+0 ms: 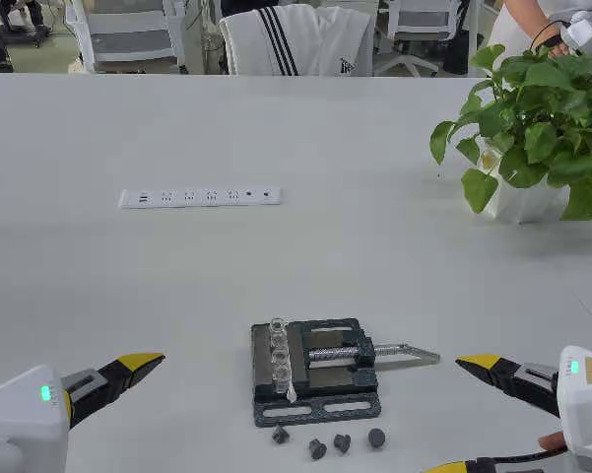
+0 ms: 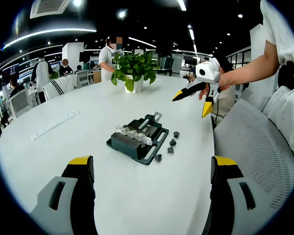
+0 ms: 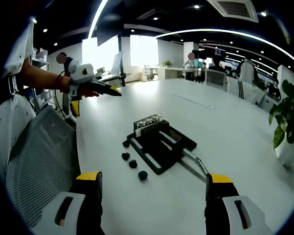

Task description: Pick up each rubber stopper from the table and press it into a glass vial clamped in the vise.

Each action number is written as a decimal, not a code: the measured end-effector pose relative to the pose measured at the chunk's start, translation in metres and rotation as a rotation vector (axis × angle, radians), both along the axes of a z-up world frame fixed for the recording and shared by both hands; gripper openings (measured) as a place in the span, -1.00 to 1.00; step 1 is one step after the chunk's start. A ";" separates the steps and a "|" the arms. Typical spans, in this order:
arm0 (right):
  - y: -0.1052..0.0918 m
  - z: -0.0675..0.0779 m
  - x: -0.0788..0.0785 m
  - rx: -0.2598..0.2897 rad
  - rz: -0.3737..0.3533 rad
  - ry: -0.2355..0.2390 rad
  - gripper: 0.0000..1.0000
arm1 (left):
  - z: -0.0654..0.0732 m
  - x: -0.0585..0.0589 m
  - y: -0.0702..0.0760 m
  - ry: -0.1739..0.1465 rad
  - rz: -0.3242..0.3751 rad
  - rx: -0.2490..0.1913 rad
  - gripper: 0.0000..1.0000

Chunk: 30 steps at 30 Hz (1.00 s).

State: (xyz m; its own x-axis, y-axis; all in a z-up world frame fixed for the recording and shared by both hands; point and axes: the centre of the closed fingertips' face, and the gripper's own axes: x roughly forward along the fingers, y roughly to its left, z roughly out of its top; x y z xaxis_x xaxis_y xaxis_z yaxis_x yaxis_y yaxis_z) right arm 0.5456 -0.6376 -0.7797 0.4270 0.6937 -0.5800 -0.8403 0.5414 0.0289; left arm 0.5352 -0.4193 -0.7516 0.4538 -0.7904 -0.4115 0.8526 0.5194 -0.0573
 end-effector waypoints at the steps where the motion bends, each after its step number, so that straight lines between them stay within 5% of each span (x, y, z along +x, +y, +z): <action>1: 0.000 0.000 0.000 0.000 0.001 0.000 0.71 | 0.000 0.000 0.000 0.001 0.000 -0.001 0.98; 17: 0.000 0.001 0.002 -0.025 0.026 0.008 0.68 | 0.000 0.000 -0.003 0.000 -0.002 -0.008 0.98; 30: 0.009 0.001 0.002 -0.123 0.134 0.020 0.55 | 0.000 0.000 0.000 -0.006 0.003 -0.018 0.98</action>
